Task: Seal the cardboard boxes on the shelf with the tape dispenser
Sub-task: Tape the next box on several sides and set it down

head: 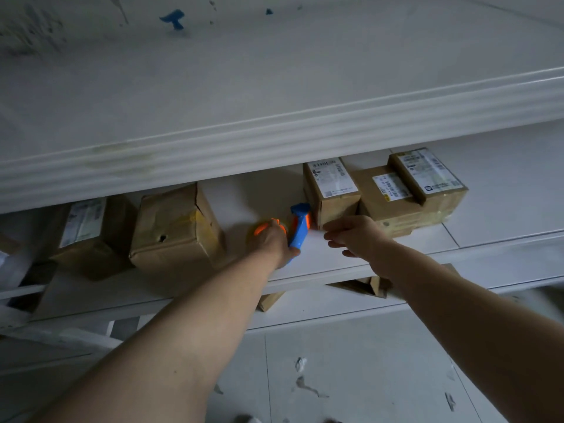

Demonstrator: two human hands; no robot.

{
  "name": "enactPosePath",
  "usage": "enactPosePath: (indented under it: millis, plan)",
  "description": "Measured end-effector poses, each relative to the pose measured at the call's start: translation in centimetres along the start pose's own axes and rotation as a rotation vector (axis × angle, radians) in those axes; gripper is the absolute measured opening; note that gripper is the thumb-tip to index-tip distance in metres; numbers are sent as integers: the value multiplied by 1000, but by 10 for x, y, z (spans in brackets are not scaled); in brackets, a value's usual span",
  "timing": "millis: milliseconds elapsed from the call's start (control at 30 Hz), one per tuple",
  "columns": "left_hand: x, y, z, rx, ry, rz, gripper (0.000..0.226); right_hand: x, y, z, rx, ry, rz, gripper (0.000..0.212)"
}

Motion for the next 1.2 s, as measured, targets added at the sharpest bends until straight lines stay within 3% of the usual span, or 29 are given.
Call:
enactPosePath:
  millis: [100, 233, 333, 467, 600, 767, 900, 1200]
  plan:
    - [6, -4, -13, -18, 38, 8, 60, -11, 3, -1, -20, -22, -21, 20]
    - [25, -12, -29, -4, 63, -177, 56, -28, 1, -5, -19, -33, -76, 23]
    - [34, -19, -44, 6, -50, -345, 59, -31, 0, -16, -37, 12, -104, 28]
    - [44, -34, -79, -20, -218, -559, 46, -36, -1, -39, -40, 117, -28, 15]
    - [65, -52, -122, -76, -262, -703, 29, -54, -10, -72, -52, 249, -9, 37]
    - [87, -93, -172, -135, -256, -523, 71, -81, -16, -111, 16, 290, 54, 35]
    - [114, -133, -203, -151, -251, -399, 95, -118, -25, -127, 15, 234, 140, 35]
    - [160, -210, -237, -260, -109, -443, 60, -190, -51, -150, -81, -98, 78, 23]
Point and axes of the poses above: each hand's wrist, its own z-axis towards the middle knuckle, its own x-axis out of the back of the hand, y = z × x, the point moved 6 cm from there along z, towards the middle knuckle, and after that the axes turned 9 degrees about -z, right-handed, at the moved point
